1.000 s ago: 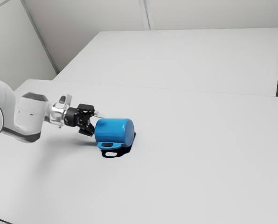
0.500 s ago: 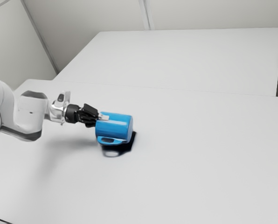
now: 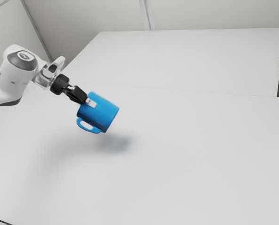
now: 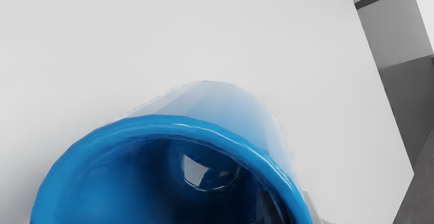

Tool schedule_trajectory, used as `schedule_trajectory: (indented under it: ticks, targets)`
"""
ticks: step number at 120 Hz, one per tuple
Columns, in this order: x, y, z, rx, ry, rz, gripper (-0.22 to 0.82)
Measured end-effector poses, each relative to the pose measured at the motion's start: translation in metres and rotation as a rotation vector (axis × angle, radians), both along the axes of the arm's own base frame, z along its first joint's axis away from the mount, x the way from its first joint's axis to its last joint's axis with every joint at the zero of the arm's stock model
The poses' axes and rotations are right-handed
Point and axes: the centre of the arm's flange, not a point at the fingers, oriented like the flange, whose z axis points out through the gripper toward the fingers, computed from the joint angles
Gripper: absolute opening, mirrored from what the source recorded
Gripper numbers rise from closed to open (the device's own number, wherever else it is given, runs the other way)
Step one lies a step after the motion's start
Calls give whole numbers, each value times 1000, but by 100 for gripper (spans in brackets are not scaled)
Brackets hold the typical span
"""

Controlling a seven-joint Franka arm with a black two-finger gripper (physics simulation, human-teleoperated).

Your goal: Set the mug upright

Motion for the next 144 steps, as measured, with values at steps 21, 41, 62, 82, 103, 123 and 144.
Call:
schedule_trajectory:
  ticks: [21, 41, 62, 82, 103, 123, 144]
  targets:
    - [11, -36, 27, 364, 45, -127, -18]
    - [15, -55, 20, 627, 83, -147, -18]
    - [5, -50, -24, 744, 138, -70, -18]
    - [2, -47, -49, 806, 135, 8, -18]
    - [-4, -52, -73, 822, 149, 78, -11]
    - [-3, -60, -75, 813, 150, 131, 24]
    - [-6, -64, -39, 807, 102, 197, 45]
